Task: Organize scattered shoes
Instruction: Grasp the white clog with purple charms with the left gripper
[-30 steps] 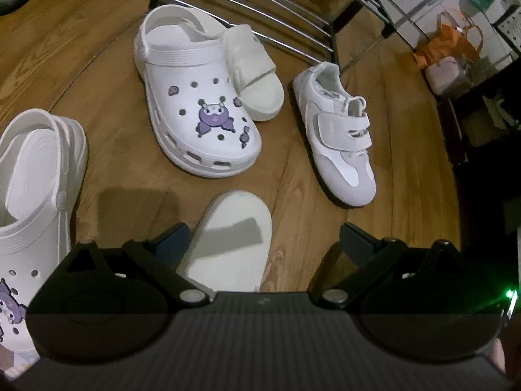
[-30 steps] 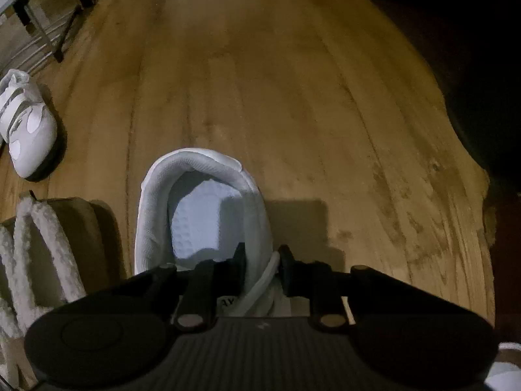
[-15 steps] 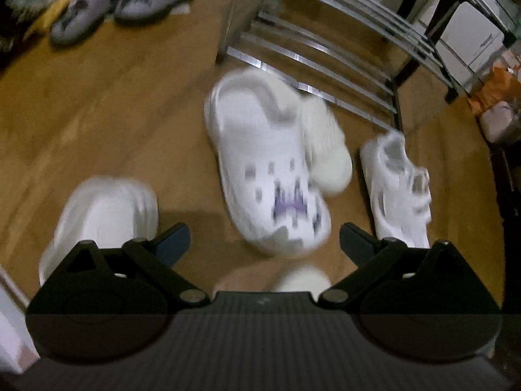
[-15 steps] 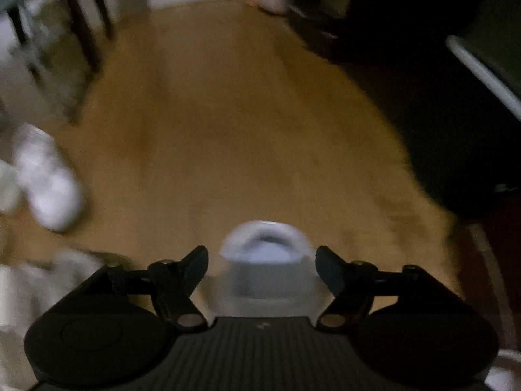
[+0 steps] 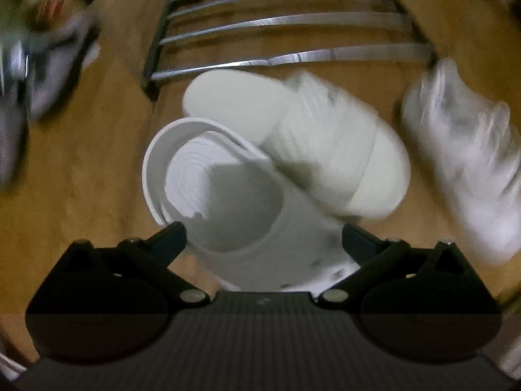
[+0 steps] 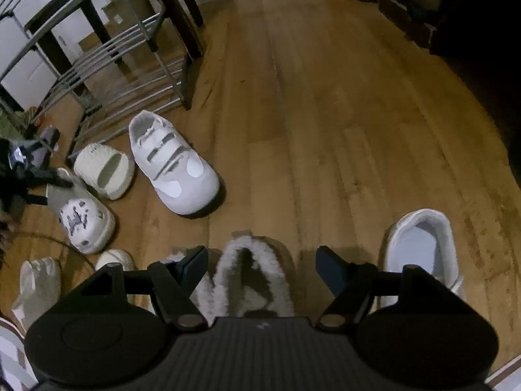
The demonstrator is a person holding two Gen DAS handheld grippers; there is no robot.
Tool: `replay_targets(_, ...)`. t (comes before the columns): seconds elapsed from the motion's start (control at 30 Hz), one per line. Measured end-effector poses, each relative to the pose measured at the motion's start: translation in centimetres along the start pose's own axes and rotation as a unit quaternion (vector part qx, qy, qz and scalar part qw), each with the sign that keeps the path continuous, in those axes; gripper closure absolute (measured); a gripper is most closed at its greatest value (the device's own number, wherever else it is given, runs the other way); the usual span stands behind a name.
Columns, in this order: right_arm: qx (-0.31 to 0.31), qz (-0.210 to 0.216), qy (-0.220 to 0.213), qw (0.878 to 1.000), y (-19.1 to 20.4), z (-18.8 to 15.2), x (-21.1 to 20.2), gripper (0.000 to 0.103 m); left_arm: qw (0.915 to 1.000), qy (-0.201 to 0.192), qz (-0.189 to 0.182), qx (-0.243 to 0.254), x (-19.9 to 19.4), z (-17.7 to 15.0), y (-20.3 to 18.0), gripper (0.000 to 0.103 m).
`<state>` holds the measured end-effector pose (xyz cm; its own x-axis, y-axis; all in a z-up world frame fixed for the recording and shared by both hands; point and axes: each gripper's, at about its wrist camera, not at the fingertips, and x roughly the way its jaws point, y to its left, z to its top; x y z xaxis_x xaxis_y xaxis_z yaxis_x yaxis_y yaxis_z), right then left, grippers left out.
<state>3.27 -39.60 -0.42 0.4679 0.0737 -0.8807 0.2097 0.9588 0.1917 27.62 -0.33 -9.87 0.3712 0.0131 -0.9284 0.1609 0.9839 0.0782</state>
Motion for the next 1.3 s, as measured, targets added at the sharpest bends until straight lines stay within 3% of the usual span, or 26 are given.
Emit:
replay_targets(0.07, 0.014, 0.003, -0.002, 1.0, 0.5, 0.4, 0.2, 0.028, 0.9993, -0.018, -0.021, 0.024, -0.2, -0.6, -0.5, 0.032)
replay_targets(0.1, 0.019, 0.004, -0.003, 1.0, 0.6, 0.4, 0.2, 0.028, 0.9985, -0.027, -0.031, 0.036, -0.4, -0.9, -0.7, 0.038)
replay_targets(0.17, 0.034, 0.005, 0.003, 0.999, 1.2, 0.5, 0.7, 0.027, 0.9979, -0.033, -0.049, 0.026, -0.7, -0.8, -0.1, 0.059)
replay_targets(0.27, 0.063, 0.017, 0.018, 0.998, 2.4, 0.7, 2.0, 0.027, 0.9941, -0.012, -0.103, -0.032, -0.3, -0.3, 2.2, 0.069)
replay_targets(0.33, 0.081, 0.033, 0.03, 0.996, 3.2, 0.7, 2.9, 0.027, 0.9895, 0.0, -0.134, -0.054, 0.5, -0.2, 3.2, 0.069)
replay_targets(0.43, 0.091, 0.046, 0.037, 0.994, 4.8, 0.9, 3.8, 0.027, 0.9822, 0.025, -0.168, -0.081, 1.9, 0.1, 4.2, 0.058)
replay_targets(0.53, 0.092, 0.051, 0.041, 0.994, 6.8, 1.0, 4.9, 0.027, 0.971, 0.042, -0.208, -0.111, 2.4, 0.2, 4.7, 0.076)
replay_targets(0.6, 0.092, 0.051, 0.048, 0.993, 7.9, 1.2, 5.7, 0.027, 0.964, 0.045, -0.229, -0.128, 2.5, -0.2, 5.0, 0.081)
replay_targets(0.63, 0.092, 0.051, 0.051, 0.993, 8.5, 1.2, 6.1, 0.027, 0.9581, 0.044, -0.246, -0.14, 2.6, -0.7, 5.3, 0.085)
replay_targets(0.7, 0.084, 0.05, 0.065, 0.993, 9.3, 1.3, 6.5, 0.027, 0.9365, 0.034, -0.301, -0.177, 3.2, -1.9, 6.3, 0.088)
replay_targets(0.9, 0.082, 0.035, 0.046, 0.995, 8.3, 1.7, 5.5, 0.027, 0.9191, 0.01, -0.341, -0.196, 2.5, -4.0, 7.4, 0.089)
replay_targets(1.07, 0.12, 0.03, 0.034, 0.992, 5.4, 1.5, 5.4, 0.027, 0.9036, 0.016, -0.368, -0.218, 2.1, -4.9, 7.9, 0.091)
replay_targets(1.3, 0.136, 0.058, 0.049, 0.988, 4.6, 1.1, 7.7, 0.027, 0.8938, 0.01, -0.404, -0.195, -2.5, -6.1, 8.5, 0.091)
